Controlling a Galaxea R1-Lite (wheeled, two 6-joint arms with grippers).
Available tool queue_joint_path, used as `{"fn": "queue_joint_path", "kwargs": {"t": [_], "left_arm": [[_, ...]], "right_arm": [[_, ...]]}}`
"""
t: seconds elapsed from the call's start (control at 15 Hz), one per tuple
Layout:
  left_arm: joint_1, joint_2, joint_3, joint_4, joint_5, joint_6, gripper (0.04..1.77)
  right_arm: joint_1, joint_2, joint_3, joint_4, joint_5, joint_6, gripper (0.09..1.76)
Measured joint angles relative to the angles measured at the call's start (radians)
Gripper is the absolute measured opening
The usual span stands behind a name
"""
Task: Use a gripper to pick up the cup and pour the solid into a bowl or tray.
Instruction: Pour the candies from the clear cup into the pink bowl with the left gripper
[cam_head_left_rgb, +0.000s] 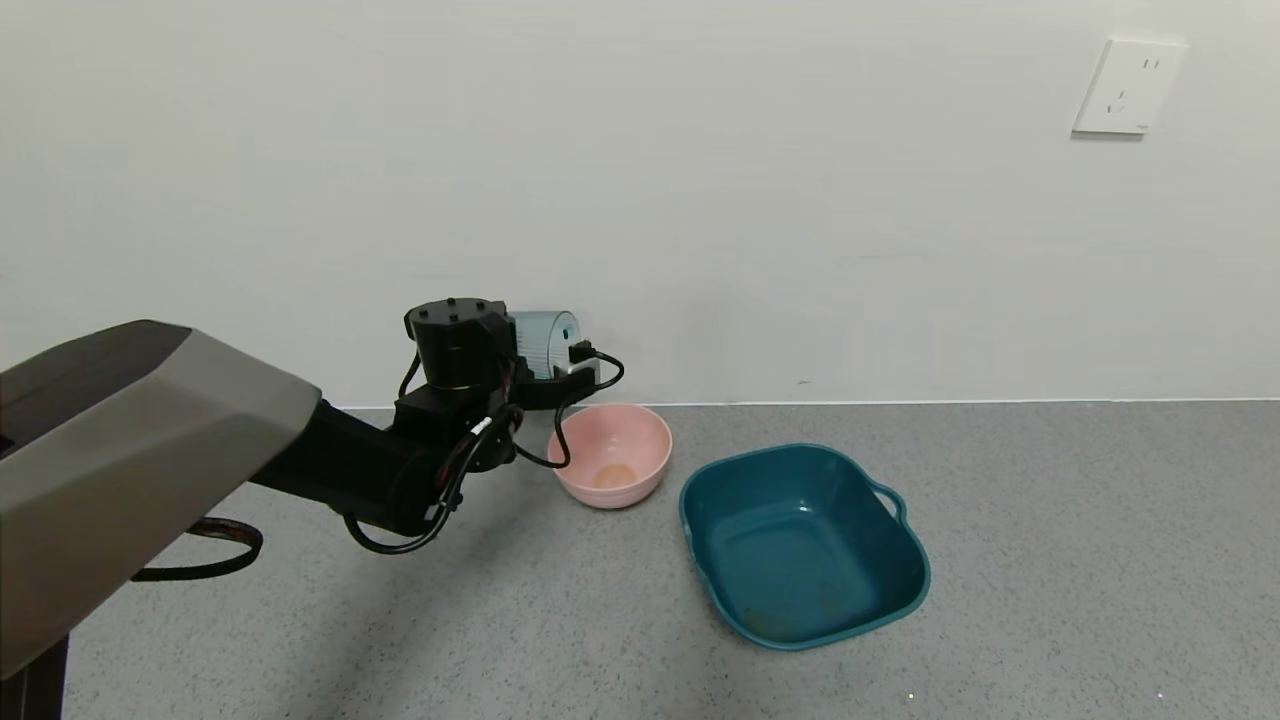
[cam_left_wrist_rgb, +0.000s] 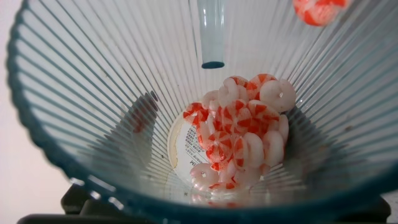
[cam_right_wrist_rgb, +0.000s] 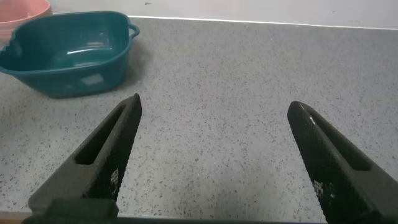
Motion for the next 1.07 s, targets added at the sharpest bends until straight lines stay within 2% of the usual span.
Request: {"fn": "queue_joint_path", "kwargs": {"t": [0.53, 1.07], "left_arm": [[-0.034, 0.042, 0.002, -0.037, -0.010, 0.212, 1.29], [-0.048, 0.018, 0.026, -0.055, -0.037, 0.390, 1.29]], "right_arm": [[0.000, 0.000, 0.000, 0.000, 0.000, 0.000, 1.71], [0.000, 0.000, 0.000, 0.000, 0.000, 0.000, 1.71]]}}
